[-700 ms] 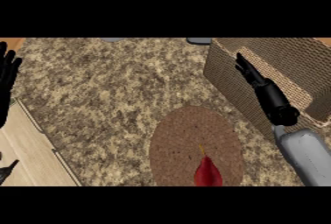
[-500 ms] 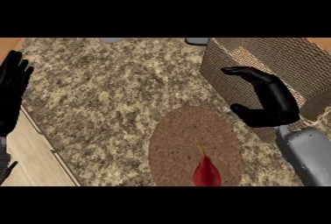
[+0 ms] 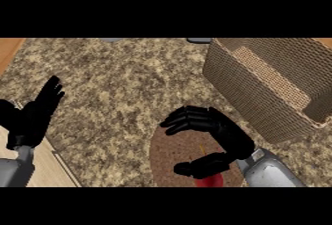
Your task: Pick the pear from the placemat and place it in the basket
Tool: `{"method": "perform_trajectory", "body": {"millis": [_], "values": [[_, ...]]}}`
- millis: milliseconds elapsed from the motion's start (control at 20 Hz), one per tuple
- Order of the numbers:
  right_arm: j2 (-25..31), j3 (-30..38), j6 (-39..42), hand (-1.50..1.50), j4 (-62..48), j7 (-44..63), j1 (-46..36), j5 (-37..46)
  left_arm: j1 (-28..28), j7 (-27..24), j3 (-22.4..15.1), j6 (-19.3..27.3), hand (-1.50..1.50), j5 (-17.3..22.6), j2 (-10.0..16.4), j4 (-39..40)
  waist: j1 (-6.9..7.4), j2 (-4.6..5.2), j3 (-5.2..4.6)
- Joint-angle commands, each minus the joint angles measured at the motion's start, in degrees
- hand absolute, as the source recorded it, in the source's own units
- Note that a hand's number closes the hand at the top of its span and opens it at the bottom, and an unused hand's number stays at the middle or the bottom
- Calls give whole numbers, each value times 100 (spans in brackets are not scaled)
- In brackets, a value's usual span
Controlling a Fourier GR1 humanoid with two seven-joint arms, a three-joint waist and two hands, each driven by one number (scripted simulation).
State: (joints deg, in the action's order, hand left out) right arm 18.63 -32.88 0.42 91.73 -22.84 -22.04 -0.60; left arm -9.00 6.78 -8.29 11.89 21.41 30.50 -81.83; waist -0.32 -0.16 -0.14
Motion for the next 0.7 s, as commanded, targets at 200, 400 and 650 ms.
{"method": "perform_trajectory", "body": {"millis": [200,400,650], "values": [[-431,-758,-669,-150,1983,2921,104,1204,-368,161,60,-147,0,-112,-162,577,-122,-18,3],[-14,-664,106,-150,2334,4769,-631,1317,-81,-2,45,-88,0,-134,-222,475,-178,-83,-20],[955,-163,928,-150,2169,6144,-1601,2034,-138,150,166,-105,0,-54,-99,346,-162,-118,-29]]}}
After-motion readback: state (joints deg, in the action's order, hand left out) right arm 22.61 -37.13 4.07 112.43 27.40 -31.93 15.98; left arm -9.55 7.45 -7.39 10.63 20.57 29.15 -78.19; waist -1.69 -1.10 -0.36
